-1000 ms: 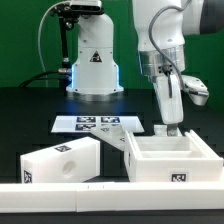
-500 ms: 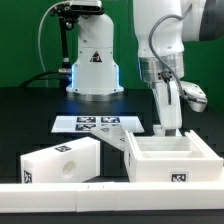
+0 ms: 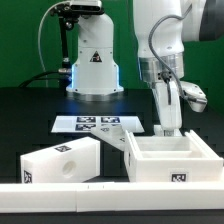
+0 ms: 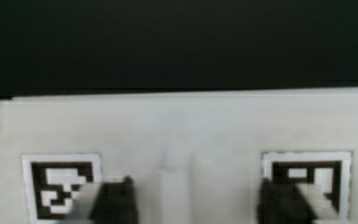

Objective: Assemble cabinet

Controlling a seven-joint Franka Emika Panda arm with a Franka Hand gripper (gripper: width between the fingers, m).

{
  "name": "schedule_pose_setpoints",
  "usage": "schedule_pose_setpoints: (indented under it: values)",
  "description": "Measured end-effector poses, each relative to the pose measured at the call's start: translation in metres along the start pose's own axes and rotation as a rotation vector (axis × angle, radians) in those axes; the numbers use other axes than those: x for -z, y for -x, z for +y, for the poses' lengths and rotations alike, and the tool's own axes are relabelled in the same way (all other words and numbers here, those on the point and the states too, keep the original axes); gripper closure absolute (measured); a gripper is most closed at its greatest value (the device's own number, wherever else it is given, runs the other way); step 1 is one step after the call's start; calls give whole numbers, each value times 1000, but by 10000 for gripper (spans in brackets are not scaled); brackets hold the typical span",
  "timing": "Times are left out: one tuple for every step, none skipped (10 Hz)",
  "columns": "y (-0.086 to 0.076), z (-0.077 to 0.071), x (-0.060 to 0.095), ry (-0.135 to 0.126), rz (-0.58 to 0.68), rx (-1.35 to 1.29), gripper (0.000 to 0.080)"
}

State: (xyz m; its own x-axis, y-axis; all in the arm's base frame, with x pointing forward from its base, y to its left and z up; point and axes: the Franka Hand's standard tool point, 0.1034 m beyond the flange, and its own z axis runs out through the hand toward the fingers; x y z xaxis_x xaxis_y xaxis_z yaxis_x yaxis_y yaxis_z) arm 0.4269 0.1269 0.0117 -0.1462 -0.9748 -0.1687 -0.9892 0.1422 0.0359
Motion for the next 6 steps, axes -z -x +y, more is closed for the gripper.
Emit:
schedule_pose_setpoints:
  values:
    - [0,0,0,0,0,0,619]
    - [0,-2,2,-4,-2,5,732]
    - [-2,-3,9,1,-12,14,732]
    - [-4,-4,17,26,-31,12,732]
    - [-7,-5,27,43,-52,1,732]
    - [-9,-8,37,48,-69,-6,732]
